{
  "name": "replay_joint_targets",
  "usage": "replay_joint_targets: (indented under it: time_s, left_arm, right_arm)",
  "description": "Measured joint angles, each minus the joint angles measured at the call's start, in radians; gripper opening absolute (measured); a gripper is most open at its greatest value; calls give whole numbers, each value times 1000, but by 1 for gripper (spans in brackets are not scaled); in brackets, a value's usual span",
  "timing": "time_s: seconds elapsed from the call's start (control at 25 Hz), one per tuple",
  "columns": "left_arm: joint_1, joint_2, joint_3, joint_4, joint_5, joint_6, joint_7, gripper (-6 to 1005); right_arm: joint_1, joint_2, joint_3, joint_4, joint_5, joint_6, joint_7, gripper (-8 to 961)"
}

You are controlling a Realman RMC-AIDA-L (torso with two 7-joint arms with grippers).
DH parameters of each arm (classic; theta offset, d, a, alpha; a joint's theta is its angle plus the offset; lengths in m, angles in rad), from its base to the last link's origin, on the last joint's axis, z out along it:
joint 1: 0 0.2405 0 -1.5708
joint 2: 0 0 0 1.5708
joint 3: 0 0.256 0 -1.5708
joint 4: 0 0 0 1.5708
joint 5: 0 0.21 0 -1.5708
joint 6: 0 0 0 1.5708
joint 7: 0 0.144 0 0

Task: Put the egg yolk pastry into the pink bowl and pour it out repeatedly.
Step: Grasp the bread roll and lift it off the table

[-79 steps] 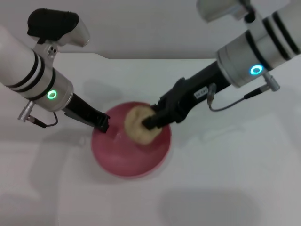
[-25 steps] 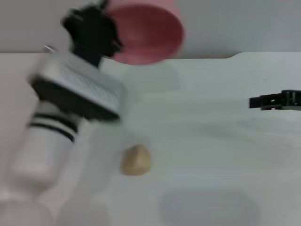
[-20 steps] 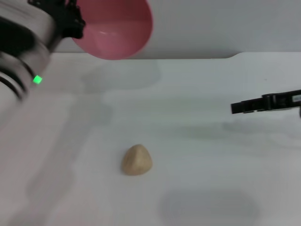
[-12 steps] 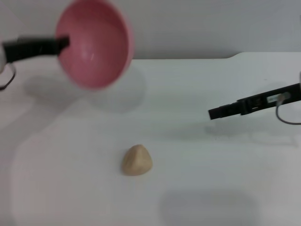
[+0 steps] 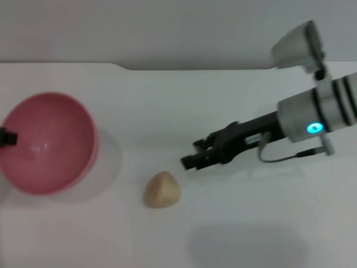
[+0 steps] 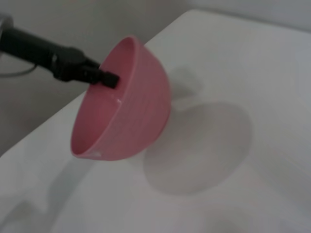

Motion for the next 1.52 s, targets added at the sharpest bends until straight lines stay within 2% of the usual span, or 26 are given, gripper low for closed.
replay_joint_targets:
  time_s: [0.12, 0.16, 0.24, 0.76, 1.12, 1.4, 1.52]
  left_arm:
    - [14, -3, 4, 57, 35, 85, -18, -1]
    - [15, -3, 5, 64, 38, 100, -19, -1]
    - [20, -4, 5, 70, 40, 118, -20, -1]
    - [9, -6, 64, 71, 44, 132, -24, -2]
    - [-15, -6, 95, 63, 45, 129, -25, -1]
    - [-35, -5, 108, 55, 46, 129, -25, -1]
    - [-47, -4, 113, 45, 49, 129, -25, -1]
  right_arm:
    - [12, 4, -144, 21, 78, 80, 0, 551]
    - [13, 5, -234, 23, 119, 138, 4, 552]
    - [14, 5, -271, 24, 138, 162, 7, 633]
    - [8, 9, -580, 40, 219, 363, 103, 634]
    - [5, 8, -606, 53, 296, 410, 100, 631]
    - [-7, 1, -583, 47, 296, 398, 100, 349]
    - [-21, -5, -539, 42, 296, 380, 97, 325]
